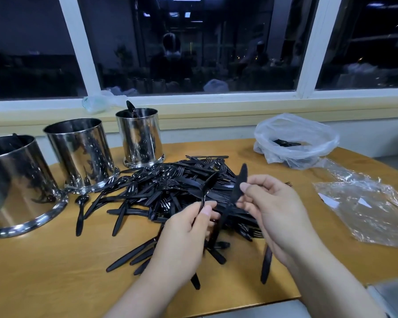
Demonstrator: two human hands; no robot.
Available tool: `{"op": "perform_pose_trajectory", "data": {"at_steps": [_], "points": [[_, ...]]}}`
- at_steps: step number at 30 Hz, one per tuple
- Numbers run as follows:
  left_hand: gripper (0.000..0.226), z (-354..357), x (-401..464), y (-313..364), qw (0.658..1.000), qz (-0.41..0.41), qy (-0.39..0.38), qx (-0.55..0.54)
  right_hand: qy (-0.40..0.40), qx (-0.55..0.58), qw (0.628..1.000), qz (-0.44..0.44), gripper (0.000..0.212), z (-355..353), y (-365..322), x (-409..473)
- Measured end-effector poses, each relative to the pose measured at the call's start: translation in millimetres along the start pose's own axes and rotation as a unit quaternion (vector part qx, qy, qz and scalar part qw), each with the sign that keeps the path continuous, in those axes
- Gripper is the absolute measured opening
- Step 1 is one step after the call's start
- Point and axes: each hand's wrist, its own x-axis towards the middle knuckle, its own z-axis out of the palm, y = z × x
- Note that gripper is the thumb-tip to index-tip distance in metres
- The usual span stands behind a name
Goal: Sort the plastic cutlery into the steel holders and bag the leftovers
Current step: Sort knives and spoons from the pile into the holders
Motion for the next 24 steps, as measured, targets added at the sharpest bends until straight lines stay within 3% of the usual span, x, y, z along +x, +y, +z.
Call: {"op": "perform_pose_trajectory", "data": {"at_steps": [3,7,8,11,14,17,20,24], "points": [[0.028,2.8,6.1,7.2,0.999,0.004,-0.038,-0.03,-0.014,-0.019,1.0,-0.008,0.006,17.8,6.5,3.4],[0.029,-12.2,15.8,-5.4,0.999,-0.021,0.007,-0.038,-0.046,-0.118,0.991,-0.032,0.006,16.6,4.1,15.4],[0.031,-17.8,17.5,-9.0,0.997,-0.041,0.026,-0.058,-0.047,-0.221,0.972,-0.063,0.006,11.4,4.7,21.5],[0.034,-33.3,19.6,-14.3,0.991,-0.074,0.055,-0.094,-0.071,-0.521,0.841,-0.128,0.009,-2.5,4.8,34.8],[0.028,-40.5,25.4,-20.6,0.991,-0.074,0.063,-0.087,-0.139,-0.624,0.761,-0.115,0.022,-3.7,7.5,42.6],[0.027,-45.3,38.2,-25.4,0.992,-0.063,0.071,-0.081,-0.173,-0.667,0.717,-0.103,0.031,1.9,14.1,42.9],[0.026,-45.9,51.7,-27.8,0.992,-0.06,0.072,-0.089,-0.187,-0.676,0.706,-0.097,0.034,5.1,24.1,42.1],[0.029,-43.6,65.0,-29.1,0.99,-0.052,0.078,-0.106,-0.167,-0.657,0.721,-0.141,0.022,5.5,29.5,43.5]]}}
